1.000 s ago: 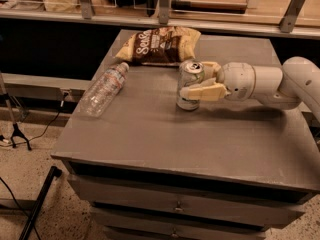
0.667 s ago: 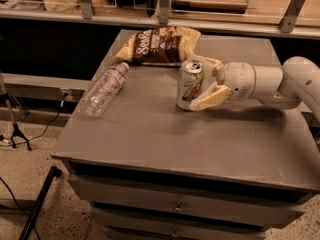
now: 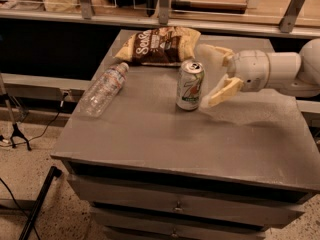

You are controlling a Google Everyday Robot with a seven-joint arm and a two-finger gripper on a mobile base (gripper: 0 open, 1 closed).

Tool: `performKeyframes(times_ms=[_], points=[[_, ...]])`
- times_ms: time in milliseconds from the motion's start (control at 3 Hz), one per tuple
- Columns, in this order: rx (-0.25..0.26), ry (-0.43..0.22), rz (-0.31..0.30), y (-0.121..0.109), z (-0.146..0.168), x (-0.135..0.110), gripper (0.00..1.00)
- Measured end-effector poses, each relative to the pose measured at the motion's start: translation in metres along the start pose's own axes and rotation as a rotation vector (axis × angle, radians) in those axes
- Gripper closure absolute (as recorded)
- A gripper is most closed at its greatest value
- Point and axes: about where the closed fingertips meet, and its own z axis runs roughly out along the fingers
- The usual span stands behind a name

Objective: Place 7up can upright

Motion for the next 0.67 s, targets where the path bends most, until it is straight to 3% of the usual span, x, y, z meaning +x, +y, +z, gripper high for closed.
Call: performKeyframes(times_ms=[333, 667], points=[[0.059, 0.107, -0.090, -0.0011, -0.0285, -0.0267, 0.00], [0.060, 0.107, -0.091, -0.0011, -0.0285, -0.0273, 0.00]])
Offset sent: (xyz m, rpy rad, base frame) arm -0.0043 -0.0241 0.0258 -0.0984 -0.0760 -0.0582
